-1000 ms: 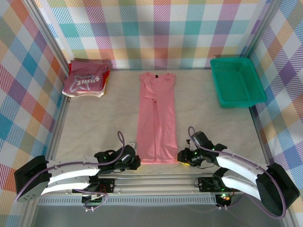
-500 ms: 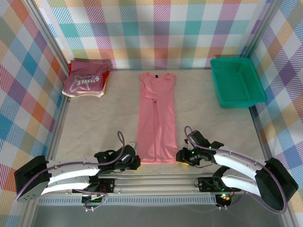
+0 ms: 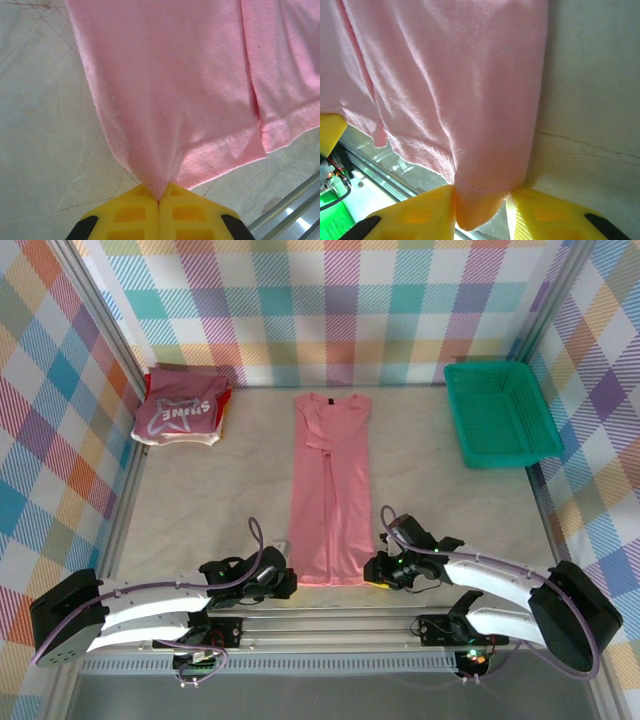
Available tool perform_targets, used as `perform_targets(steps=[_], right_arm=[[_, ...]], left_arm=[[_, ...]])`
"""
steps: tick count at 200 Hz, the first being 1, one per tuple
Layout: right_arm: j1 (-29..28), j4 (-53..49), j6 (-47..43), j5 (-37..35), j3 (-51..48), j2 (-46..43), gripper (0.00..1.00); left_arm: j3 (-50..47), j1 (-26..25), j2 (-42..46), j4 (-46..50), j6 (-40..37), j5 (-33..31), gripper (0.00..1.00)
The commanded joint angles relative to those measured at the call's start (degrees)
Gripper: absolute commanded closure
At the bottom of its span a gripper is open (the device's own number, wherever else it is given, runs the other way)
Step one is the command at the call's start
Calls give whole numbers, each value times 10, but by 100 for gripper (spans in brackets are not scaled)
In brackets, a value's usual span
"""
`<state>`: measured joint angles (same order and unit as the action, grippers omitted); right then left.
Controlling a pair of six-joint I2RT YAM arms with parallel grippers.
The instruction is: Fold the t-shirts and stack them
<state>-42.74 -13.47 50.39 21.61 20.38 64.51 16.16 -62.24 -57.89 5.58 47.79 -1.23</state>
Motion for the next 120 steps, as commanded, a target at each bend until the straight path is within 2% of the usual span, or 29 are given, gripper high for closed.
perform_targets(steps=[1,18,65,90,105,120], right_arm=[[-3,3,3,-10,15,0,69],[-3,-16,4,-23,18,-1,59],[-3,-29,5,-34,23,-17,54],[-3,-33,4,-40,33,4,59],[-3,-40,2,-42,40,26,68],[-3,-44,-4,-44,47,39,81]], left_arm=[[-3,-7,8,-11,-4,-13,100],[-2,-7,8,-11,-6,-11,100],[0,-7,8,-7,-8,-11,100],[0,-7,8,-7,-8,-16,100],[2,-7,8,-6,-8,-18,100],[4,-7,8,-1,-8,-21,100]])
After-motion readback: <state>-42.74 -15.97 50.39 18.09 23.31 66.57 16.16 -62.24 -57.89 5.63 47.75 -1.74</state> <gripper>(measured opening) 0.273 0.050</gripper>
